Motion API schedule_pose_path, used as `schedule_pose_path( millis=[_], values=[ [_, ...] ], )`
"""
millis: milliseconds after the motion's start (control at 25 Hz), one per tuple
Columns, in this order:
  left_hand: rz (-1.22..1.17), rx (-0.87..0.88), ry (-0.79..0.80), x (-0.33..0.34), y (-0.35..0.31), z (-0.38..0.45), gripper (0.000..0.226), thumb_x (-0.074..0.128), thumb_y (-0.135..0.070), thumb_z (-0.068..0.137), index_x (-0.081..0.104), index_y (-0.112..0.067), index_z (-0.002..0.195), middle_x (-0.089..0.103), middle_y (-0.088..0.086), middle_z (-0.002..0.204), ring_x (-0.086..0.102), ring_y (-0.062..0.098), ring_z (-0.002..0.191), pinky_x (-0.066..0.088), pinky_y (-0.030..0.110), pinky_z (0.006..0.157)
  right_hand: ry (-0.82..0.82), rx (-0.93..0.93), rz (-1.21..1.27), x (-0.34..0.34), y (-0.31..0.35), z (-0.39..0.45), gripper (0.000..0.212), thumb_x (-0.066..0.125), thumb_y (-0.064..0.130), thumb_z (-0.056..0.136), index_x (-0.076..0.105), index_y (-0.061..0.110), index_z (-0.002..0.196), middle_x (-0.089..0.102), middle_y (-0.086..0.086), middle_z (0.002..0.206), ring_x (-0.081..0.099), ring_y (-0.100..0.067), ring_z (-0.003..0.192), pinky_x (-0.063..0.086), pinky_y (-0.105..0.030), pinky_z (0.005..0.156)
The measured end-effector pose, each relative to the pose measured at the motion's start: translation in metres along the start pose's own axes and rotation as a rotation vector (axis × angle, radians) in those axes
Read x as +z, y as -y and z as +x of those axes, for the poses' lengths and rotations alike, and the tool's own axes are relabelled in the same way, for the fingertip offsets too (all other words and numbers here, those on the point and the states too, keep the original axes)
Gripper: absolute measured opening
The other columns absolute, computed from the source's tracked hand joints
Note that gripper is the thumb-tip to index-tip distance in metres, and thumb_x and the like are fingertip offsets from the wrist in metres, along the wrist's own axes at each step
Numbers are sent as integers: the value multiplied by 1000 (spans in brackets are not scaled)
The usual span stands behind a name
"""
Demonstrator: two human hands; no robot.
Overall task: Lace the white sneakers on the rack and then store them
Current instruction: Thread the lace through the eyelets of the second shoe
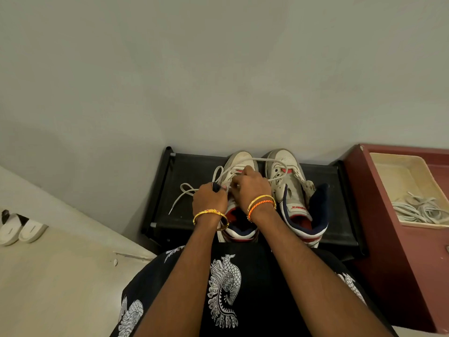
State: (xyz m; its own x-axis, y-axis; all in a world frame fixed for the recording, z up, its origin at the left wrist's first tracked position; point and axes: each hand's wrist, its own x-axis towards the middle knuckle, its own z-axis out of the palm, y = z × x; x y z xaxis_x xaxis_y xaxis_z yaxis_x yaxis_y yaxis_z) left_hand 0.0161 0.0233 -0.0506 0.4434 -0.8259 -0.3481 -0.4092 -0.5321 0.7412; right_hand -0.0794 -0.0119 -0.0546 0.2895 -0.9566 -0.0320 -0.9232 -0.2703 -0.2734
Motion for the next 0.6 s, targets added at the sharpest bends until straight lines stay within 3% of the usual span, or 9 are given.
schedule_pose_path(
  millis=[80,160,240,280,400,480,600],
  values=[
    [107,38,-81,4,-1,-5,25,49,-28,96,64,-9,95,64,8,93,57,21,84,39,29,67,-171,144,259,1,-7,-3,17,57,21,88,65,8,97,48,-10,114,55,-28,95,49,-36,79],
    [159,56,-127,6,-2,-10,24,47,-28,97,63,-9,99,60,5,92,52,17,81,35,28,65,-336,414,556,-2,-14,-2,14,56,15,87,62,3,92,47,-13,114,55,-28,88,44,-32,78],
    [176,54,-145,6,-4,-12,24,47,-27,97,62,-9,101,59,4,92,49,16,80,35,28,65,-355,598,728,-5,-18,1,13,52,11,88,59,2,93,49,-13,114,51,-25,85,37,-28,77],
    [176,55,-148,6,-3,-12,24,47,-27,97,62,-10,101,61,5,95,52,17,82,36,29,66,-321,605,763,-5,-18,4,12,48,9,89,59,3,93,53,-13,111,51,-24,85,36,-26,75],
    [195,77,-137,6,-1,-10,23,47,-27,97,62,-10,101,63,8,99,59,23,90,38,30,67,-184,327,779,-14,-16,5,30,40,-3,82,61,15,71,62,-4,83,52,-16,76,36,-25,73],
    [200,88,-135,10,0,-9,24,46,-27,97,62,-10,102,63,8,101,59,24,92,38,30,67,-87,116,709,-20,-15,0,30,40,6,78,58,19,57,61,0,70,54,-19,80,44,-33,77],
    [201,87,-124,12,-1,-9,24,46,-25,97,62,-8,104,62,10,105,58,26,96,39,32,70,57,-17,419,-24,-11,-11,27,41,32,81,64,19,78,65,-4,85,50,-24,98,43,-39,86]
  ],
)
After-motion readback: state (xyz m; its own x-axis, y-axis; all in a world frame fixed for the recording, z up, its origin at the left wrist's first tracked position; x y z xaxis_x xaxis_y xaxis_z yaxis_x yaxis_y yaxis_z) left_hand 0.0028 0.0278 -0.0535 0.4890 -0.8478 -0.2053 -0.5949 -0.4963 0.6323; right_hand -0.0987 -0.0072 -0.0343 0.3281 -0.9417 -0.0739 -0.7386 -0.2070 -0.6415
